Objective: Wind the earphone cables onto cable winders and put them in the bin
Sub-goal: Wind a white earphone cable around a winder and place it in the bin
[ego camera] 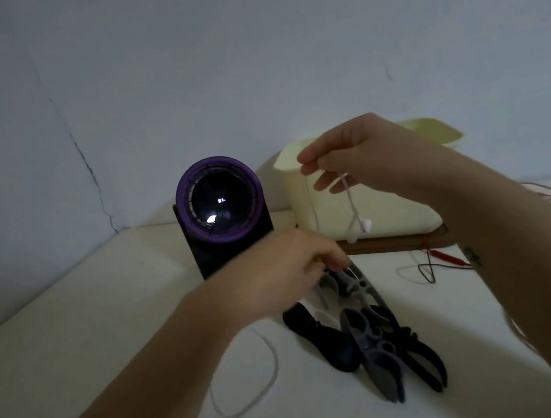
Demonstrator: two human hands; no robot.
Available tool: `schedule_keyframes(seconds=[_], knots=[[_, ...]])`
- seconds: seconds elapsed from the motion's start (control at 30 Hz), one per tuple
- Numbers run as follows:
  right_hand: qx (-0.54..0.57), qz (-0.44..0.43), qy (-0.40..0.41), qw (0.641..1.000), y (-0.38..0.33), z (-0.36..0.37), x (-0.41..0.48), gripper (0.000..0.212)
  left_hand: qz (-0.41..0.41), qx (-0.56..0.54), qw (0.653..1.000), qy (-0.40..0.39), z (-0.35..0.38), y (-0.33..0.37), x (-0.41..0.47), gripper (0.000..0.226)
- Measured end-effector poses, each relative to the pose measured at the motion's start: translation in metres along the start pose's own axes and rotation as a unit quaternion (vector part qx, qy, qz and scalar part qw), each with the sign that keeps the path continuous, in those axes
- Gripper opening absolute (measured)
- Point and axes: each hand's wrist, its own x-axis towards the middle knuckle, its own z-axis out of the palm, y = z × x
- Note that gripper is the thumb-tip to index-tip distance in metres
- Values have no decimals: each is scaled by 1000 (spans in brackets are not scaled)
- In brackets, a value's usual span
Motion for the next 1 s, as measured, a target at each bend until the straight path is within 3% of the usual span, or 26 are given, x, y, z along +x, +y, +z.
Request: schedule_keyframes(seconds=[0.17,0.33,0.43,0.63,0.77,0.87,1.0], knots=[[-17,-60,47,997,-4,-5,1,36,51,129,986,-87,35,0,21,57],[-75,-101,42,991,-4,-8,1,49,48,163,977,-129,34,4,37,56],[-97,-124,67,985,-4,-9,0,43,40,166,978,-119,30,4,40,44],[-93,-142,134,976,-11,-12,-2,30,-19,47,998,-41,4,4,16,26],[-132,-137,127,974,-17,-6,-8,31,-48,-42,998,0,-14,-3,-21,15],[-182,-131,96,970,-21,4,-15,28,-137,-130,982,-4,-23,-21,-47,20],[-170,-110,-29,979,-39,19,-29,33,-213,-236,947,40,-32,-41,-67,23]])
